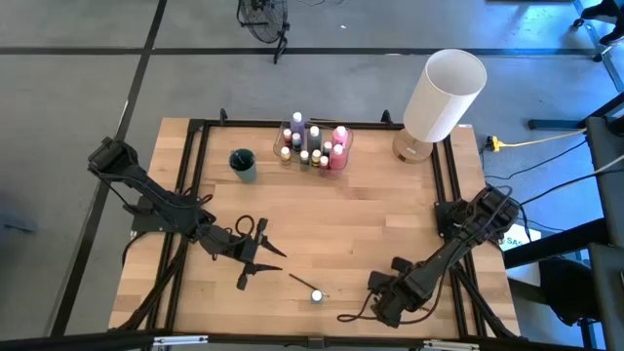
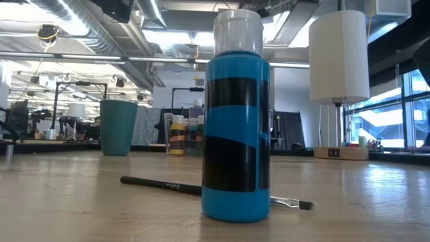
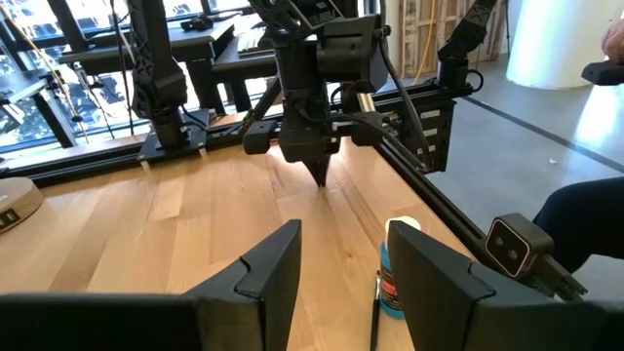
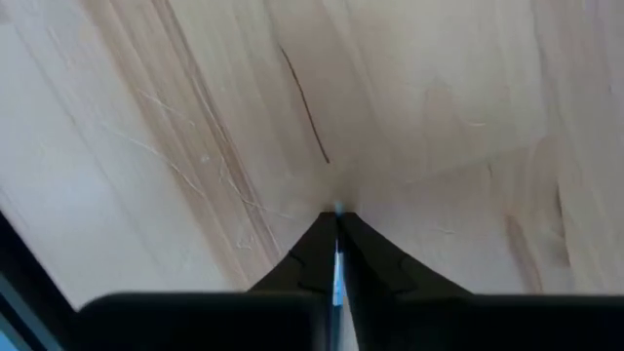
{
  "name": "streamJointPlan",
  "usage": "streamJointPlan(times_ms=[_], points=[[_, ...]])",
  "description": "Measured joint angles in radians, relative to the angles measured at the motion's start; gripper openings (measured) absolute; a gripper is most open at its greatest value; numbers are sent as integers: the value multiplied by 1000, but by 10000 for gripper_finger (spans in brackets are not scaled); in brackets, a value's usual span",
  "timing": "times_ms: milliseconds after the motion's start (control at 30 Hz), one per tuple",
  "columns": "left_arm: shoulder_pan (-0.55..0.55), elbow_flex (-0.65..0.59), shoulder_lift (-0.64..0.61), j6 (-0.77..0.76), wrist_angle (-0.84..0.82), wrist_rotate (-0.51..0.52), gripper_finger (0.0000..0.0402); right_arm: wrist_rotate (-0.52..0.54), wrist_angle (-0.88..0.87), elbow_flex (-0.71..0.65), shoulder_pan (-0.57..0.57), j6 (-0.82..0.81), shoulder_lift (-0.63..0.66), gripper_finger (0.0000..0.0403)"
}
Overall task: Pick & Place Paint Supplies
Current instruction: Put the silver paint brush into the green cup
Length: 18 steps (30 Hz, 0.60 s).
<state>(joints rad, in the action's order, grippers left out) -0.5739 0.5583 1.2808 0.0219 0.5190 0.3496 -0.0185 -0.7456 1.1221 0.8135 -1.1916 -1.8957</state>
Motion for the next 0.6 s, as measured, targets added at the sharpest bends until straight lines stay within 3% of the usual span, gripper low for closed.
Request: streamJointPlan(times_ms=[300,467,600], points=[[0,0,0,0,0,0,150,39,-67,62,0,-82,-11,1],[0,0,0,1,0,-7,150,138,-296,275,-25,-23,-6,1],[0,0,0,1,0,-7,150,341,-414,495,-33,68,-6,0]])
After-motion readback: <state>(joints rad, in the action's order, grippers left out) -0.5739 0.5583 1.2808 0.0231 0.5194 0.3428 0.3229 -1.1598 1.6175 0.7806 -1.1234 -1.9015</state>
